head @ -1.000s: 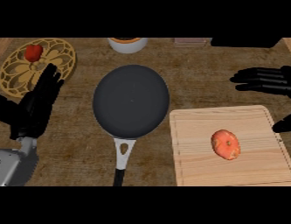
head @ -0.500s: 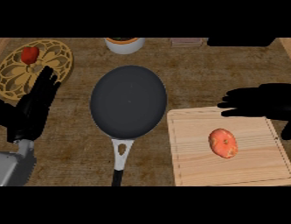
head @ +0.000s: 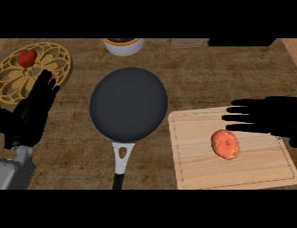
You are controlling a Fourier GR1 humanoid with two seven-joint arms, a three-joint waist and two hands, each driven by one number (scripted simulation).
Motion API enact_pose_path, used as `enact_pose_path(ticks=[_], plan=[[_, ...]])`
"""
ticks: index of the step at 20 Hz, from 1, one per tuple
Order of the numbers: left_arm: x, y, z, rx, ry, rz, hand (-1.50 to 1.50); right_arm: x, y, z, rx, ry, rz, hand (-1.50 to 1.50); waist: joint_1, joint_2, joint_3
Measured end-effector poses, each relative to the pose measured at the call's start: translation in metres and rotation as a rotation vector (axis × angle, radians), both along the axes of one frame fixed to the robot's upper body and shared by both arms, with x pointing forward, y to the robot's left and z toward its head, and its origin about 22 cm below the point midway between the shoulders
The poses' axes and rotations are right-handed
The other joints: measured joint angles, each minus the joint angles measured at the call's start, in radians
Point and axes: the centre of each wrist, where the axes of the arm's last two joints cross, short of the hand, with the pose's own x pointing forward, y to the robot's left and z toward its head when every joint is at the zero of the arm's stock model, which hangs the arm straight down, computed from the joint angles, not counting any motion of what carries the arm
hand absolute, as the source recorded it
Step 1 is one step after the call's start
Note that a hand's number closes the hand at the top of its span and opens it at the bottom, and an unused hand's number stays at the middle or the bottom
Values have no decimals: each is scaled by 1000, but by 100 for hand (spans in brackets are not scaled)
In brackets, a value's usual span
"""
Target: Pick the squash from the cutting board and place it in the pan
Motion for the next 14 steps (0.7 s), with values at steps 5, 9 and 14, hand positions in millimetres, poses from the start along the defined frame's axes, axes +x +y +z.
enact_pose_path(ticks=[5, 9, 14], plan=[[-2, 6, -2, -4, -1, 6, 0, -15, 13, -2, 16, -23, 2, -150, -2, 0, 0], [-2, 4, 2, 1, -4, 4, 0, -24, 21, -7, 25, -16, 8, -150, -1, 0, 0], [-2, -1, 3, 2, -4, 2, 0, -30, 33, -14, -10, -43, -16, -150, 0, 1, 0]])
